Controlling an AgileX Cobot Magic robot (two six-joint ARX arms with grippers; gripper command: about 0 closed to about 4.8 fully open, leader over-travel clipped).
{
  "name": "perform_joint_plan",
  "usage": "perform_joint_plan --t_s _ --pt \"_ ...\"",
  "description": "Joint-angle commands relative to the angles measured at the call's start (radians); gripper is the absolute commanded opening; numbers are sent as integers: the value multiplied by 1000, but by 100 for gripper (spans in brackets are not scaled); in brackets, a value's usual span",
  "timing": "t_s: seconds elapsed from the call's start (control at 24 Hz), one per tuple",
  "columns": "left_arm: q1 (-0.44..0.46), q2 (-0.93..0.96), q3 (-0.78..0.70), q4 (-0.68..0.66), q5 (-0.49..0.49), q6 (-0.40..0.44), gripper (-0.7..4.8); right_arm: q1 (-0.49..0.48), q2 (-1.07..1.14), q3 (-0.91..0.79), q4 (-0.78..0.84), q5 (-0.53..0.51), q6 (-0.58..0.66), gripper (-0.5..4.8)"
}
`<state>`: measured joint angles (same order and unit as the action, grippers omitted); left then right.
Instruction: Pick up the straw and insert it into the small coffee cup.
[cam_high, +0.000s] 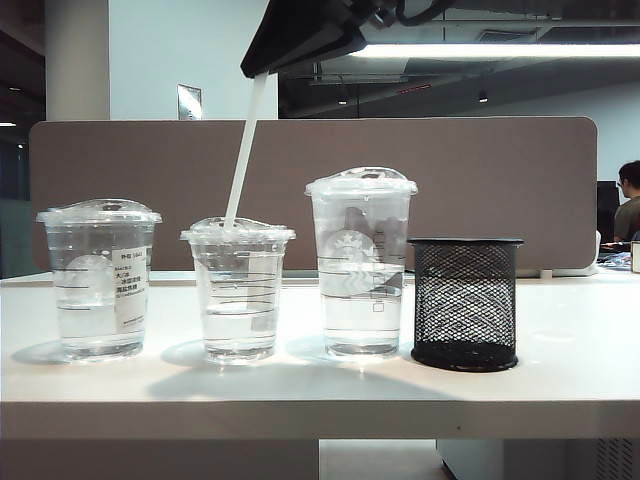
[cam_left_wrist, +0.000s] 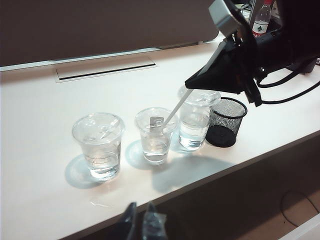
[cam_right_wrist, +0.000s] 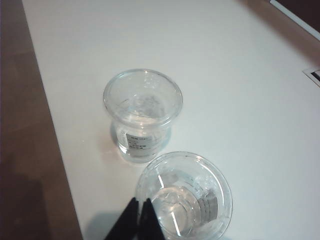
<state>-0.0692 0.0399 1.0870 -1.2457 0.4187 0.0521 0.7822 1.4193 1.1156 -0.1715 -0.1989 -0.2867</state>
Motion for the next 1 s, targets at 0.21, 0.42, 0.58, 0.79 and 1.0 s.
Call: perform_joint_plan --t_s 0.21,0.42,0.58,0.79,1.0 --pt "1 2 2 13 1 1 22 -5 26 5 66 -1 -3 367" --pt "1 2 2 13 0 1 22 -3 -24 71 5 75 -3 157" --pt "1 2 -6 24 -60 9 22 2 -162 83 11 92 -28 -5" --pt "1 2 -86 135 -43 8 22 -13 -320 53 18 89 39 -5" --pt "1 2 -340 460 10 -59 22 -15 -550 -156 235 90 85 -5"
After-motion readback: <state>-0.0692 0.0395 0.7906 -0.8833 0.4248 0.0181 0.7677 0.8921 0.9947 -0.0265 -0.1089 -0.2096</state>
